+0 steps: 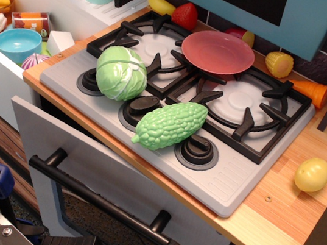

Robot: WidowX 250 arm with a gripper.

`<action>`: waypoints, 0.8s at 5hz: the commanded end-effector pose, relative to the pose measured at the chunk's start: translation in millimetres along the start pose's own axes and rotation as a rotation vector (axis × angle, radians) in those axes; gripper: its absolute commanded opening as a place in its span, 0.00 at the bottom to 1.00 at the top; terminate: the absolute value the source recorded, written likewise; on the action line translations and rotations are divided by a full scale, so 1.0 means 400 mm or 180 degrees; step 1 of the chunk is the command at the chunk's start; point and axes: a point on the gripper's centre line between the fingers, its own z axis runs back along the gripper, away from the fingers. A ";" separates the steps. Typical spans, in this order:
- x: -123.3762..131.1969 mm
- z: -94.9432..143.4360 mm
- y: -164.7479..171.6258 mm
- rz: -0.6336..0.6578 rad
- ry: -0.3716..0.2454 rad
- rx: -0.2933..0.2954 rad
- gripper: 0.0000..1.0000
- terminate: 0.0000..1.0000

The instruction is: Put potato on plate

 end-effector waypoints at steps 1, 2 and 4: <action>0.000 0.000 0.000 0.0000 0.0000 0.0000 1.00 0.00; 0.039 0.032 -0.122 -0.0012 -0.0108 0.0049 1.00 0.00; 0.083 0.114 -0.366 -0.0152 -0.0238 0.0054 1.00 0.00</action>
